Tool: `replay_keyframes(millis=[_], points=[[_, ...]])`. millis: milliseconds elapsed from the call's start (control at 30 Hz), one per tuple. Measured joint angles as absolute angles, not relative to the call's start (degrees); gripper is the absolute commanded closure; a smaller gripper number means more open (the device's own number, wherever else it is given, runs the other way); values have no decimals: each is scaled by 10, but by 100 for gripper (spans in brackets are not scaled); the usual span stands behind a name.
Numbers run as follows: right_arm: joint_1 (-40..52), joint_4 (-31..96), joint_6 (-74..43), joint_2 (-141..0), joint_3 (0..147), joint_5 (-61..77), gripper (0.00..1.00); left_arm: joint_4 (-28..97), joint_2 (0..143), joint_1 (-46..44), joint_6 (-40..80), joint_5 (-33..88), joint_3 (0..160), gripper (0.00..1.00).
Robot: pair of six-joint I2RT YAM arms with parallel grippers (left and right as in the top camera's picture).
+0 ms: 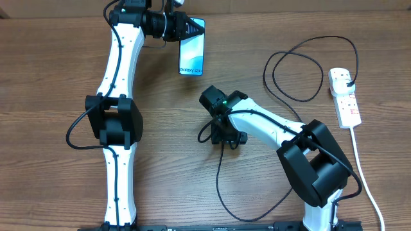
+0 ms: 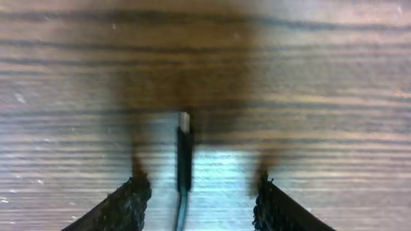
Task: Plug charger to phone and switch on socket
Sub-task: 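Close the right gripper on the cable's USB-C plug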
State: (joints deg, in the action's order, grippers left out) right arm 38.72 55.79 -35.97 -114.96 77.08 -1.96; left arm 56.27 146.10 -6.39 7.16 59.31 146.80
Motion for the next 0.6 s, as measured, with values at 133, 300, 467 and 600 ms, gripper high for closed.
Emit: replay_keyframes(millis=[133, 300, 467, 600], points=[[387, 555, -359, -1163, 791, -20, 45, 563, 1461, -64, 72, 593, 1468, 95], [387, 571, -358, -1185, 819, -19, 48, 563, 1461, -64, 72, 593, 1468, 95], [387, 577, -357, -1186, 820, -19, 52, 563, 1461, -64, 72, 593, 1468, 96], [387, 582, -356, -1186, 821, -19, 60, 563, 1461, -64, 72, 593, 1468, 96]])
